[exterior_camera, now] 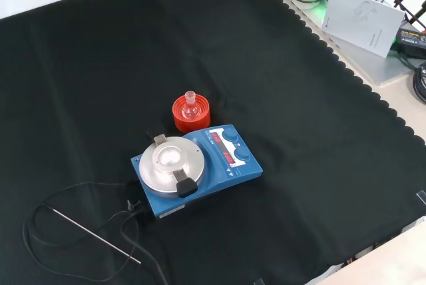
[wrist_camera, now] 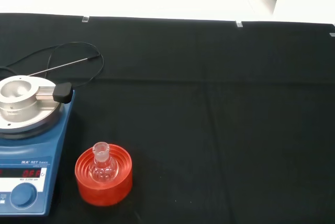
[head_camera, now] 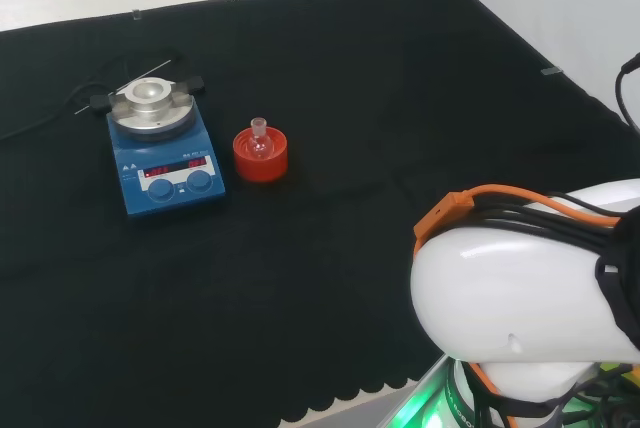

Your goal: Pick up the round-bottom flask.

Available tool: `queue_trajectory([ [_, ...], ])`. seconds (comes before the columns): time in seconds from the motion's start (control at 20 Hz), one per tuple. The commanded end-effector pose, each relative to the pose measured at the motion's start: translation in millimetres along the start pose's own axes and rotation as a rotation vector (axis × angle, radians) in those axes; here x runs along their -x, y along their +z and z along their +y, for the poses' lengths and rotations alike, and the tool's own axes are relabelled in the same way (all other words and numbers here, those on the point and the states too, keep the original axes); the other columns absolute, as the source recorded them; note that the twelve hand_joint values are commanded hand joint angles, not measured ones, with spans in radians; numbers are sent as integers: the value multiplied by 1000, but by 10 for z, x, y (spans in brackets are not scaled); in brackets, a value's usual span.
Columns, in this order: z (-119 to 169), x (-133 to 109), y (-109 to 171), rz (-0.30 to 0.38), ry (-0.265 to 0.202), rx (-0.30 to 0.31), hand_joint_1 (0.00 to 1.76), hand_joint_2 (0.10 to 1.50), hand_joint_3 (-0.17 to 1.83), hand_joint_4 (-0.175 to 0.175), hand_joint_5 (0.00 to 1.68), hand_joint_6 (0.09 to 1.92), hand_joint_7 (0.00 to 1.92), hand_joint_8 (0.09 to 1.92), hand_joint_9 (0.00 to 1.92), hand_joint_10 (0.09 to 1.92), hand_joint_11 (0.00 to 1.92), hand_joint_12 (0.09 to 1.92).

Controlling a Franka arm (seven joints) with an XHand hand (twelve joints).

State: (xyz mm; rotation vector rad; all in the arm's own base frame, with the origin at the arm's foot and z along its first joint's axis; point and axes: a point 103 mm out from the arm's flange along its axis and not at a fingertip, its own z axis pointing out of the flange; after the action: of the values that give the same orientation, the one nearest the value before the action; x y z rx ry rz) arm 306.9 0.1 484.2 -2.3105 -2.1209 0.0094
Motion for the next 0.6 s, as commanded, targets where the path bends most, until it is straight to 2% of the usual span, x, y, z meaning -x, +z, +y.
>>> queue_trajectory([
  [0.05,12,13,49,-2,3,10,698,623,822,-50,0,87,6,182,2,87,0,87],
  [0.3,68,41,294,64,9,49,688,643,801,-53,0,87,0,209,17,87,0,87],
  [0.6,309,-109,498,96,-56,8,686,651,785,-58,0,87,0,301,0,220,0,87],
])
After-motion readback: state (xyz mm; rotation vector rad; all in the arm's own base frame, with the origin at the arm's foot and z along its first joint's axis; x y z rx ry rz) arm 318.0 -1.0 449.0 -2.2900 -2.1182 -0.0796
